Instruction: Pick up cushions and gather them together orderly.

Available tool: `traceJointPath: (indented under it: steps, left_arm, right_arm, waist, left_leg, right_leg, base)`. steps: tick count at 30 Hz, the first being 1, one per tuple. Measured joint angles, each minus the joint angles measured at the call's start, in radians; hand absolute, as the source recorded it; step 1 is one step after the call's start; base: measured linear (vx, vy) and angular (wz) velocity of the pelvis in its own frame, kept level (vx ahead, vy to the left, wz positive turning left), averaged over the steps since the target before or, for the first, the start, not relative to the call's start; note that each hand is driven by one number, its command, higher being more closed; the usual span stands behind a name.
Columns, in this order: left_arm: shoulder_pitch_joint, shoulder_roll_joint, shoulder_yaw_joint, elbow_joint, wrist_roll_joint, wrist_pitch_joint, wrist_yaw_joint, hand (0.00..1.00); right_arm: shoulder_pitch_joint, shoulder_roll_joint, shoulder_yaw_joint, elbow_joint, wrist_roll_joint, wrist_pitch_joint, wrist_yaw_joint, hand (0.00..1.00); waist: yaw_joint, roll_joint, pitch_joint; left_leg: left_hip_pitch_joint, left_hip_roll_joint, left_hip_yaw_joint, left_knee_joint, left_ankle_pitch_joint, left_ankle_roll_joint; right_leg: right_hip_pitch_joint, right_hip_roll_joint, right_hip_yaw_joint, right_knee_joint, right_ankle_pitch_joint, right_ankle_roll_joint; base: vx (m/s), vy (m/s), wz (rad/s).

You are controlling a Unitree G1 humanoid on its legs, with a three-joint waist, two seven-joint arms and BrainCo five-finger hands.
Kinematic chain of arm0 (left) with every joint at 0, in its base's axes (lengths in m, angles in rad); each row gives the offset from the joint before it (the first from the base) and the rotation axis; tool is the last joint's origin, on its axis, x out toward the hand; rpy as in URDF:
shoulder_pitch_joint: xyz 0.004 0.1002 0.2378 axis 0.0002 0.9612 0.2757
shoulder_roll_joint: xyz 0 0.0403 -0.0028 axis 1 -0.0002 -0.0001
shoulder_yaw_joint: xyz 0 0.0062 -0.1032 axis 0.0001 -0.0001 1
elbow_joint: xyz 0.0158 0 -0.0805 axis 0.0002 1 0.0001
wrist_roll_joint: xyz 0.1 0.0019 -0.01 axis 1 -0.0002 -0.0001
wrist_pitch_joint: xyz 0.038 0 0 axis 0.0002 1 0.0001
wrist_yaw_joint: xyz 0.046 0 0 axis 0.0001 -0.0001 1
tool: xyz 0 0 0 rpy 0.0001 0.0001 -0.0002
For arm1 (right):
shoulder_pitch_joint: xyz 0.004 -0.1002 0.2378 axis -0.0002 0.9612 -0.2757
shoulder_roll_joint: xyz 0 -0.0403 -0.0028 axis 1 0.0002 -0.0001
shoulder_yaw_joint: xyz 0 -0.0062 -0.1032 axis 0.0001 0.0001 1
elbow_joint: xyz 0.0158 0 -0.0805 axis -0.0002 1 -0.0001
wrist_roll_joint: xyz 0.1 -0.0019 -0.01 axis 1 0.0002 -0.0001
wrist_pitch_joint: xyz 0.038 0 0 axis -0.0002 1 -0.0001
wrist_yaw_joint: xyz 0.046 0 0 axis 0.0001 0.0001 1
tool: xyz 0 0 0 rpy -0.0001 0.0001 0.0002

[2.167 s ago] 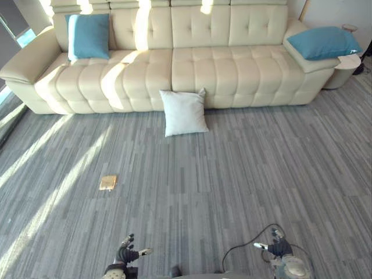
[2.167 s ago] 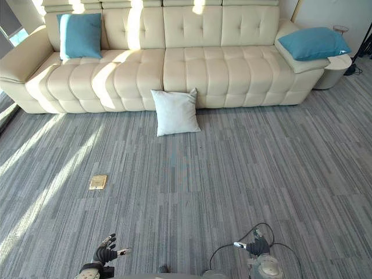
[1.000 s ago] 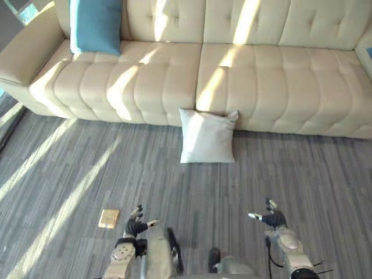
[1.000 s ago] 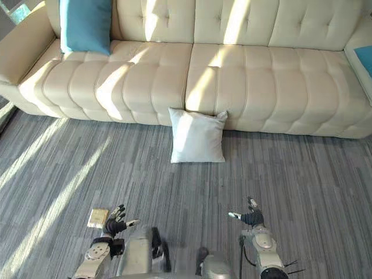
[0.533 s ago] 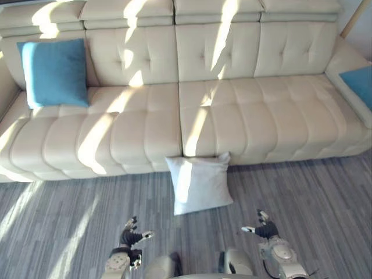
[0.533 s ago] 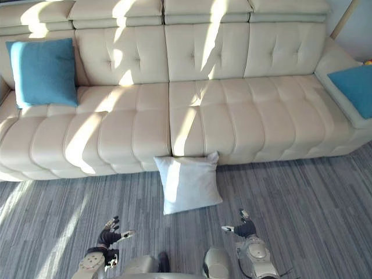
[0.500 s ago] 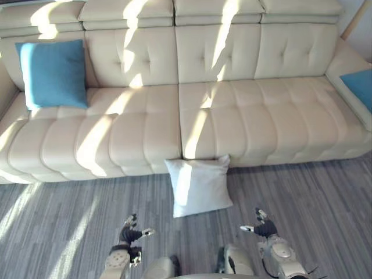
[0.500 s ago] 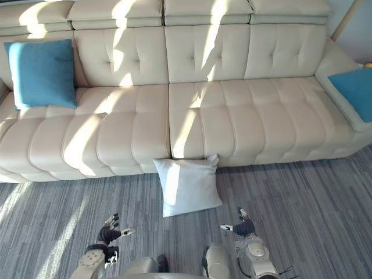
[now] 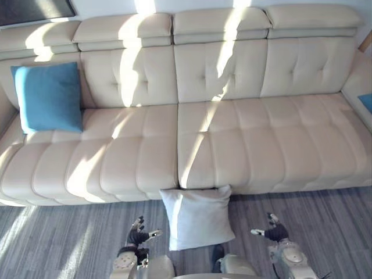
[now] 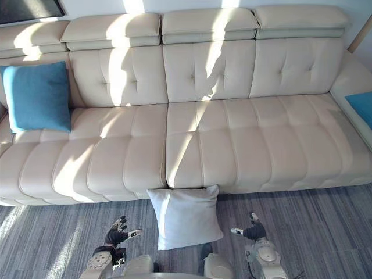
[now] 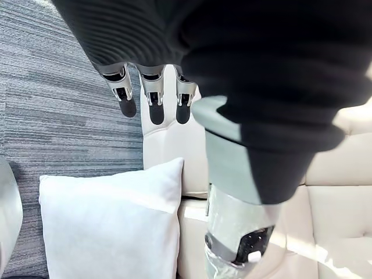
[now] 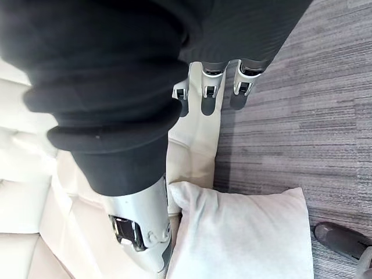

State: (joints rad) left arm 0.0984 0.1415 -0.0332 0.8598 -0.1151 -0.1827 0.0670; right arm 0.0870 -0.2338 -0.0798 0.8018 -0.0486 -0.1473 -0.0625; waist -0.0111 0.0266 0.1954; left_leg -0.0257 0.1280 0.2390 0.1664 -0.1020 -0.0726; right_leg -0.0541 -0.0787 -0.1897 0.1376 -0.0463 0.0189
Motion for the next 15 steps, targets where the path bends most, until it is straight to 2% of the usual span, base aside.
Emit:
traceJointPath:
  steps: [4, 7, 10, 12, 15]
  left_arm:
    - [0.011, 0.004, -0.001, 0.002, 0.001, 0.0, 0.001, 0.0]
    - [-0.009, 0.018, -0.005, 0.001, 0.001, -0.001, 0.001, 0.0]
    - [-0.076, 0.044, -0.005, -0.006, -0.001, -0.001, 0.006, 0.0]
    - [-0.143, 0.058, -0.005, -0.012, -0.014, -0.003, 0.028, 0.0]
    - [-0.208, 0.061, -0.006, -0.047, -0.051, -0.006, 0.05, 0.0]
  right_arm:
    - [-0.001, 0.012, 0.002, 0.0, -0.001, 0.0, 0.0, 0.0]
    - [-0.033, 0.015, 0.024, 0.0, -0.001, -0.001, -0.002, 0.0]
    - [-0.108, 0.011, 0.038, 0.0, 0.0, -0.003, -0.015, 0.0]
    - [-0.173, 0.012, 0.06, -0.013, 0.006, -0.003, -0.033, 0.0]
    - [-0.218, 0.011, 0.079, -0.059, 0.014, -0.003, -0.055, 0.0]
  waist:
    - [-0.001, 0.001, 0.0]
    - [-0.001, -0.014, 0.012]
    - [-0.003, -0.028, 0.062]
    - [0.0, -0.022, 0.121]
    - [0.01, -0.022, 0.155]
  left_leg:
    - [0.021, -0.026, 0.009, -0.029, 0.004, 0.007]
    - [-0.01, -0.04, 0.012, -0.003, 0.001, 0.011]
    - [-0.129, -0.032, 0.011, 0.109, -0.012, 0.019]
    - [-0.254, 0.013, 0.007, 0.269, -0.076, 0.025]
    - [-0.423, 0.052, -0.006, 0.439, -0.147, 0.017]
  right_leg:
    - [-0.005, -0.024, 0.005, 0.019, -0.014, 0.023]
    - [-0.083, -0.047, 0.009, 0.146, -0.074, 0.026]
    - [-0.199, -0.065, 0.013, 0.262, -0.102, 0.015]
    - [-0.296, -0.062, 0.011, 0.364, -0.134, 0.001]
    - [-0.451, -0.065, 0.011, 0.507, -0.194, -0.003]
  base:
    - [0.04, 0.08, -0.02]
    - [-0.01, -0.014, 0.02]
    - [-0.11, -0.068, 0.08]
    - [-0.22, -0.04, 0.05]
    - [-0.24, -0.055, -0.01]
